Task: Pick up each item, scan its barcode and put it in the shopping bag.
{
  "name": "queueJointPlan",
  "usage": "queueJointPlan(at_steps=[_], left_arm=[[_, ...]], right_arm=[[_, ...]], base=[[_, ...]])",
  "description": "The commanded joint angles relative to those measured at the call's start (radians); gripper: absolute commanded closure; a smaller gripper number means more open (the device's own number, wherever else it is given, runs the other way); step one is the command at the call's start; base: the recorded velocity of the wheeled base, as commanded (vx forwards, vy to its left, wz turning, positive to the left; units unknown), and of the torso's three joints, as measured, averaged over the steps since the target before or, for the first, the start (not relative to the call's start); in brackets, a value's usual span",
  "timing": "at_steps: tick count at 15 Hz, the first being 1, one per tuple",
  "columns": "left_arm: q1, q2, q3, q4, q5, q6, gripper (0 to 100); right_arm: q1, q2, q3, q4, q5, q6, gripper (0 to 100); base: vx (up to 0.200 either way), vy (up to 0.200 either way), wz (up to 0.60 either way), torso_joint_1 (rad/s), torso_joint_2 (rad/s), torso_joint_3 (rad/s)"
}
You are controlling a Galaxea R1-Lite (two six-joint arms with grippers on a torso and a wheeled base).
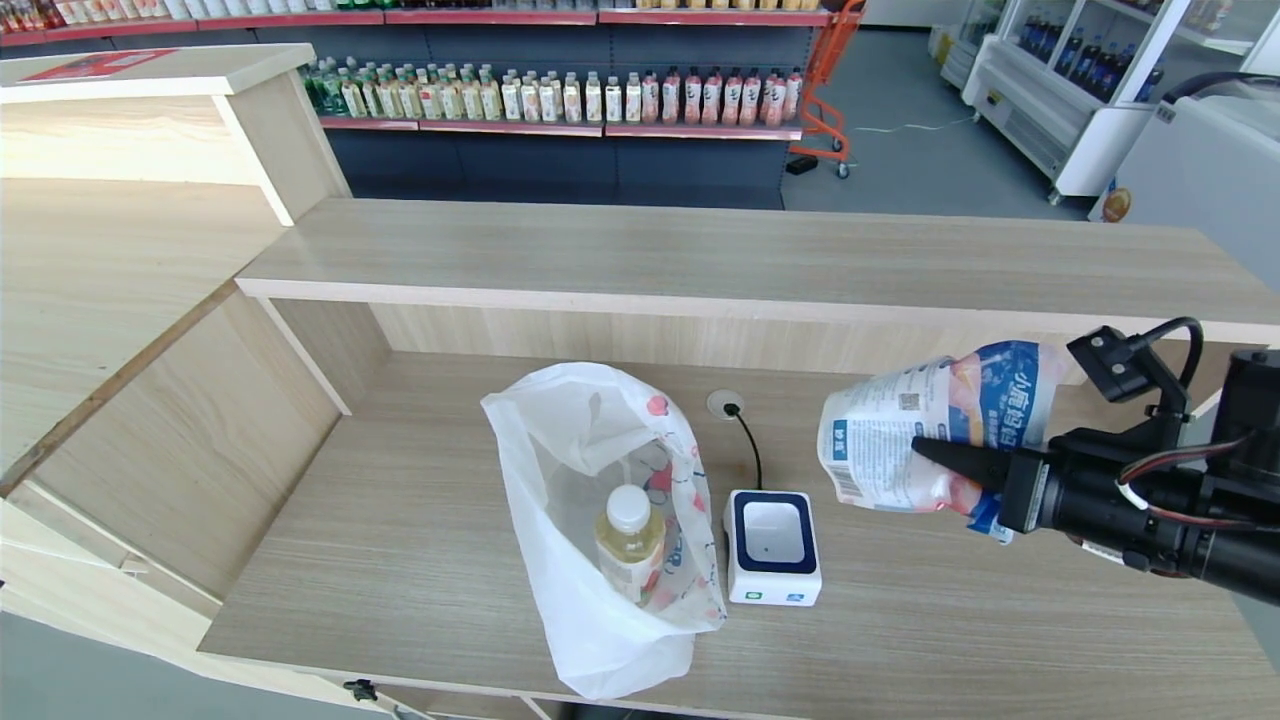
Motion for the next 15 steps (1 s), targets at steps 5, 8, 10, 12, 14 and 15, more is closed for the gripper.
queueJointPlan(at_steps=[5, 8, 10, 12, 14, 15], left_arm=[[0.001, 0.000, 0.000, 0.000, 0.001, -0.004, 0], [0.001, 0.000, 0.000, 0.000, 0.002, -0.004, 0], [0.001, 0.000, 0.000, 0.000, 0.001, -0.004, 0], [0.001, 0.000, 0.000, 0.000, 0.002, -0.009, 0], [0.001, 0.000, 0.000, 0.000, 0.002, -0.016, 0], [0.001, 0.000, 0.000, 0.000, 0.002, -0.015, 0]], right_arm=[[0.001, -0.029, 0.039, -0.001, 0.002, 0.000, 100], [0.001, -0.030, 0.045, 0.001, 0.001, 0.000, 100], [-0.001, -0.030, 0.044, 0.001, 0.001, 0.000, 100], [0.001, -0.030, 0.045, 0.001, 0.001, -0.001, 100], [-0.001, -0.027, 0.047, 0.003, 0.001, -0.001, 100], [0.001, -0.024, 0.047, 0.003, 0.001, -0.001, 100]], base=[[0.000, 0.080, 0.00, 0.003, 0.00, 0.002], [0.000, 0.000, 0.00, 0.000, 0.00, 0.000], [0.000, 0.000, 0.00, 0.000, 0.00, 0.000], [-0.100, 0.100, 0.00, 0.001, 0.00, 0.004], [-0.200, 0.200, 0.00, 0.012, 0.00, 0.007], [-0.200, 0.200, 0.00, 0.007, 0.00, 0.002]])
